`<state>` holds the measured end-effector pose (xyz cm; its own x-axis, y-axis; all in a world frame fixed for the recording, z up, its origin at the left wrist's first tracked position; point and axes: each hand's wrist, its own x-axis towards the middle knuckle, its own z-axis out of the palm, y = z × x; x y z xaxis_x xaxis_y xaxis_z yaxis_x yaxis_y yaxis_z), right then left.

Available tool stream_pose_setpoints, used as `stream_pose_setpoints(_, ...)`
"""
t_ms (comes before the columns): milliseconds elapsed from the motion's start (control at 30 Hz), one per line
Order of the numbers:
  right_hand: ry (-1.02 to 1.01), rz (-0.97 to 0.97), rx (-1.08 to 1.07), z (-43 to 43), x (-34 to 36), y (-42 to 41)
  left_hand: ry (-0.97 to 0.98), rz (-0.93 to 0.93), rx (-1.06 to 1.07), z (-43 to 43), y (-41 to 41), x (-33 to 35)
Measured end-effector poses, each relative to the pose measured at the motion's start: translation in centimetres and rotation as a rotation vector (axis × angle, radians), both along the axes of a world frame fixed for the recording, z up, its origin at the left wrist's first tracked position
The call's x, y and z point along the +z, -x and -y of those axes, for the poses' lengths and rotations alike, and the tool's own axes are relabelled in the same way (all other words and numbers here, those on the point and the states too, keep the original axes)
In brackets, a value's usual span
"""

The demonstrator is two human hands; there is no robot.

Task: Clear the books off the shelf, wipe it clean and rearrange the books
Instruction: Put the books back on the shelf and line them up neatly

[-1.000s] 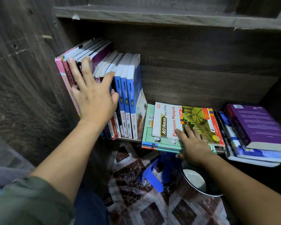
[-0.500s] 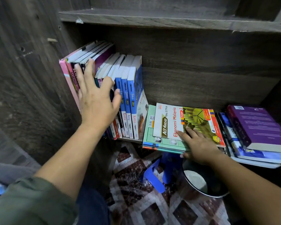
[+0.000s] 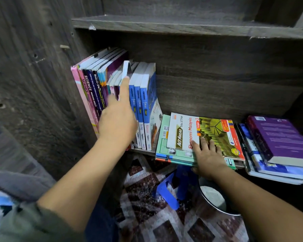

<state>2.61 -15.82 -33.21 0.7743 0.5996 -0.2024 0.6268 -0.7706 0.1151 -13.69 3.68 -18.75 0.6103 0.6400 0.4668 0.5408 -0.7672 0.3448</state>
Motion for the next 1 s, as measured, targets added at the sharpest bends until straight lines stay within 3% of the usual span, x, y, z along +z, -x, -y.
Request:
stream_pose_setpoints(100,-0.004,0.033,0.054,0.0,-0.2,0.0,-0.057,-0.153,0.018,0.1,0.4,0.2)
stream_pose_setpoints(300,0.054,0.050,0.105,-0.4,-0.3,0.2,-0.080,-0.273,0.028,2.6,4.6,3.8)
stream_pose_setpoints(600,-0.013,-0.029,0.121,0.9,0.5,0.5,-0.148,-0.483,-0.196,5.6,5.3,5.1)
stream_pose_setpoints(1000,-0.041,0.042,0.165,1.3,-0.5,-0.2,-0.411,-0.170,-0.170,4.1,-1.2,8.1)
